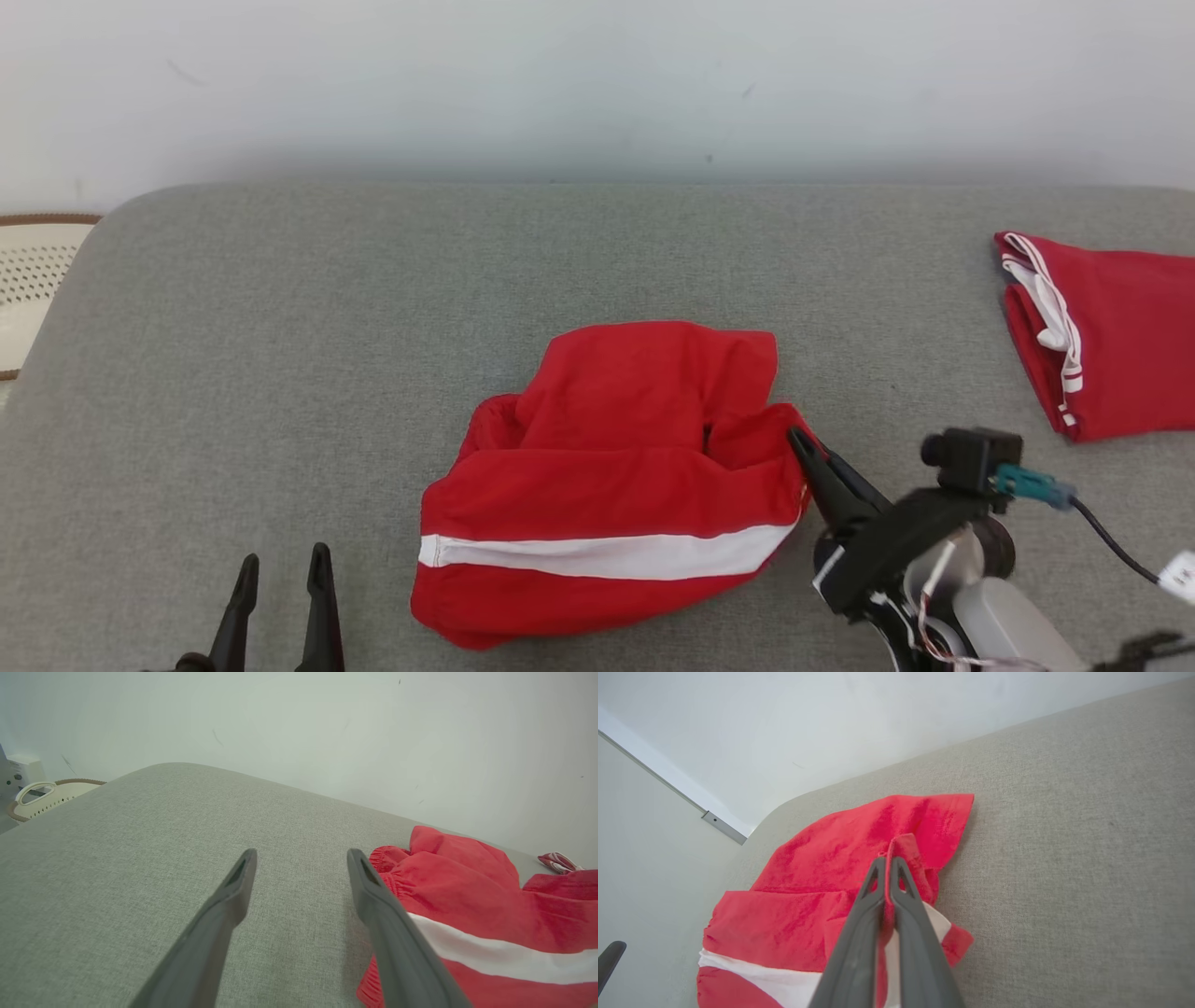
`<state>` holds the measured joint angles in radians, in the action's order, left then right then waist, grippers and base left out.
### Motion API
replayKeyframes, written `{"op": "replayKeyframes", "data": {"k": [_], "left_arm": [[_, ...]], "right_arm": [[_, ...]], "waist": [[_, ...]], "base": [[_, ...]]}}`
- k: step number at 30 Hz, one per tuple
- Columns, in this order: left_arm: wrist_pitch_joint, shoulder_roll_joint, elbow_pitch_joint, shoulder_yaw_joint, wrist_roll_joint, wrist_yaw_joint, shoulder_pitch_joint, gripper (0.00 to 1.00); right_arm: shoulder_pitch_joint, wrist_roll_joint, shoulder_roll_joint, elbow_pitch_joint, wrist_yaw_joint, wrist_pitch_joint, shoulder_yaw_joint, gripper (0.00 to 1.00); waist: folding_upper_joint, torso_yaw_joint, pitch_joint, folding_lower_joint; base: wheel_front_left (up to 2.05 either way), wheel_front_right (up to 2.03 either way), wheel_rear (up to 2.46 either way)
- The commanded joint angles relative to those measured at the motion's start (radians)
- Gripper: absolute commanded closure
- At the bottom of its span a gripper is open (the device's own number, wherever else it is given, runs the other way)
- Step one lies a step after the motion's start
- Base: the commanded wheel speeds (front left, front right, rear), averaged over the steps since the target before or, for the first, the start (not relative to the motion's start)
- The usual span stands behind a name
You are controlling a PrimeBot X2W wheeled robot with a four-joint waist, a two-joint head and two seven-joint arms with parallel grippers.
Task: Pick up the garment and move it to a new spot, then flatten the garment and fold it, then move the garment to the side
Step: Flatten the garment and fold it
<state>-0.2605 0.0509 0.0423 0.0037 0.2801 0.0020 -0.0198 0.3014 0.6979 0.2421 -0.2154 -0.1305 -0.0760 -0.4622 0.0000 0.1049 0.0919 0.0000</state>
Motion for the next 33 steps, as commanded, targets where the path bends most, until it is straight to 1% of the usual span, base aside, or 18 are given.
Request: {"op": "replayKeyframes", "data": {"k": [1,9,10,11,12,13,19,24,29,33], "left_arm": [[-0.004,0.000,0.004,-0.002,0.007,0.000,-0.004,0.00],[-0.003,0.000,0.027,-0.017,0.016,-0.006,-0.027,0.00],[-0.003,0.000,0.029,-0.018,0.016,-0.005,-0.028,0.00],[-0.004,0.000,0.031,-0.021,0.018,-0.003,-0.029,0.00],[-0.004,0.000,0.032,-0.023,0.019,-0.002,-0.029,0.00],[-0.004,0.000,0.033,-0.023,0.019,-0.001,-0.029,0.00],[-0.004,0.000,0.027,-0.008,0.018,0.003,-0.012,0.00],[-0.003,0.000,0.017,0.004,0.014,0.005,-0.001,0.00],[-0.004,0.000,0.009,0.009,0.015,0.006,0.007,0.00],[-0.003,0.000,0.001,0.020,0.016,0.005,0.016,0.00]], "right_arm": [[0.015,0.006,-0.003,-0.009,0.000,0.008,-0.006,1.00],[0.165,0.010,-0.038,-0.228,0.000,0.088,-0.081,1.00],[0.180,-0.001,-0.033,-0.252,0.000,0.098,-0.094,0.95],[0.193,-0.008,-0.030,-0.274,0.000,0.112,-0.105,0.66],[0.201,-0.013,-0.030,-0.293,0.000,0.126,-0.116,0.10],[0.204,-0.011,-0.031,-0.310,0.000,0.137,-0.124,0.00],[0.218,-0.072,0.004,-0.367,0.000,0.226,-0.156,0.00],[0.187,-0.116,0.028,-0.365,0.000,0.273,-0.140,0.00],[0.124,-0.155,0.045,-0.321,0.000,0.301,-0.079,0.00],[0.071,-0.180,0.054,-0.263,0.000,0.316,-0.041,0.00]], "waist": [[0.0000,0.006,0.004,0.0000],[0.0000,0.033,0.013,0.0000],[0.0000,0.035,0.012,0.0000],[0.0000,0.037,0.012,0.0000],[0.0000,0.038,0.011,0.0000],[0.0000,0.038,0.010,0.0000],[0.0000,0.021,0.002,0.0000],[0.0000,-0.002,-0.002,0.0000],[0.0000,-0.021,-0.009,0.0000],[0.0000,-0.032,-0.015,0.0000]], "base": [[0.00,0.00,0.00],[0.00,0.00,0.00],[0.00,0.00,0.00],[0.00,0.00,0.00],[0.00,0.00,0.00],[0.00,0.00,0.00],[0.00,0.00,0.00],[0.00,0.00,0.00],[0.00,0.00,0.00],[0.00,0.00,0.00]]}}
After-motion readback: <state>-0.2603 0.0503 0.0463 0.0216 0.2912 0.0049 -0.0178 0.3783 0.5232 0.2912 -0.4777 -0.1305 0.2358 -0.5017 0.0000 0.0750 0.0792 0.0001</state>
